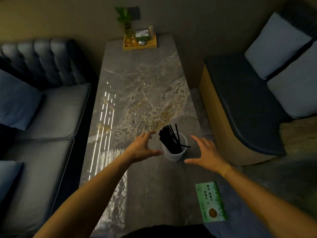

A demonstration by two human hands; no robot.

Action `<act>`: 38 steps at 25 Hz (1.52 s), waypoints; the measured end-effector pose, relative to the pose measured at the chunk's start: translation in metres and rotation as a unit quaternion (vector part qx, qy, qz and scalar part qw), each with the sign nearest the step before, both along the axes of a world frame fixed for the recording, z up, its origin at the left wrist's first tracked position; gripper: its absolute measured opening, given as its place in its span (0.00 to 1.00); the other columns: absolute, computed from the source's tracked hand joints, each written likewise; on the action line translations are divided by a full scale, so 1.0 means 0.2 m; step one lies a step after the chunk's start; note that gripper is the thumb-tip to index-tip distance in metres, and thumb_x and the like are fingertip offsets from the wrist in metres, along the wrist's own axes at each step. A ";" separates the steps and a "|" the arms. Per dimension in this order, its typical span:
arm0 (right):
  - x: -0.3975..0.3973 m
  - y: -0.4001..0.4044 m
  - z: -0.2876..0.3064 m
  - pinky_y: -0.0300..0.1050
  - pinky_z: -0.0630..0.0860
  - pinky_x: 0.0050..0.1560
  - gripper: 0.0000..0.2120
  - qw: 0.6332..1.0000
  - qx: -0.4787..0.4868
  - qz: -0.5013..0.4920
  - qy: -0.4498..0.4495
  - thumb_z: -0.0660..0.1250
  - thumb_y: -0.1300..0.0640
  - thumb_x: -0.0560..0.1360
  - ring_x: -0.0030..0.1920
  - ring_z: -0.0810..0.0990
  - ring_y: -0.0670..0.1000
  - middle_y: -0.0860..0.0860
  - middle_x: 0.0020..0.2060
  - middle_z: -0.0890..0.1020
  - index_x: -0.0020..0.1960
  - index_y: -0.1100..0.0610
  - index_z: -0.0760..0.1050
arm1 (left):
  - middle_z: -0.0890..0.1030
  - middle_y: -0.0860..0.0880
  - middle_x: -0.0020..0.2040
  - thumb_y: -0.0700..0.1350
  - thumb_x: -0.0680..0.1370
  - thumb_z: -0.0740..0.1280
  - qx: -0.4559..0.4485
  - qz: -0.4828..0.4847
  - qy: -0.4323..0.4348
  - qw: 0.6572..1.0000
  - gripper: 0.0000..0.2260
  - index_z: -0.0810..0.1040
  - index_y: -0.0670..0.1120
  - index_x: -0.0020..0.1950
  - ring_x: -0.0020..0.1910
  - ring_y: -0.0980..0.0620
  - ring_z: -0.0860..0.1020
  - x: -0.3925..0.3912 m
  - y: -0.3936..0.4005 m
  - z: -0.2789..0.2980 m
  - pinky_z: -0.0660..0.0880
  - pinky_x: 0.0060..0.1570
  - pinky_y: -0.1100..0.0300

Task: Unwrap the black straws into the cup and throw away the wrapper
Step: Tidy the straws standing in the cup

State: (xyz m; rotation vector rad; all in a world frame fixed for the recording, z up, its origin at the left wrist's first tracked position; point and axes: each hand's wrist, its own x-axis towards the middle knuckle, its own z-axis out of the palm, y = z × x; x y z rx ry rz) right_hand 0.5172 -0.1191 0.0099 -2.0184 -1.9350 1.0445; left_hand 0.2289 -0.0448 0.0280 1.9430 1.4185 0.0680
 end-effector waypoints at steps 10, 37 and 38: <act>-0.18 0.38 0.03 0.61 0.63 0.71 0.55 0.989 -0.028 0.029 0.142 0.80 0.43 0.59 0.74 0.61 0.58 0.54 0.73 0.65 0.77 0.46 0.51 | 0.69 0.47 0.70 0.56 0.59 0.81 -0.099 0.043 -0.117 0.987 0.49 0.57 0.60 0.74 0.62 0.47 0.76 0.22 0.15 0.05 0.78 0.60 0.46; -0.40 0.36 0.00 0.61 0.66 0.69 0.47 0.985 0.165 0.014 0.045 0.74 0.45 0.60 0.61 0.76 0.57 0.55 0.61 0.77 0.72 0.55 0.57 | 0.78 0.57 0.51 0.50 0.72 0.74 -0.087 0.072 -0.238 0.965 0.24 0.72 0.50 0.67 0.44 0.66 0.78 0.31 0.04 0.11 0.76 0.44 0.70; -0.39 0.36 -0.01 0.60 0.69 0.67 0.47 0.983 0.171 0.002 0.060 0.75 0.46 0.59 0.61 0.75 0.57 0.56 0.61 0.77 0.72 0.55 0.57 | 0.79 0.55 0.53 0.50 0.73 0.74 -0.085 0.070 -0.244 0.963 0.24 0.72 0.50 0.68 0.46 0.63 0.78 0.32 0.04 0.11 0.76 0.47 0.67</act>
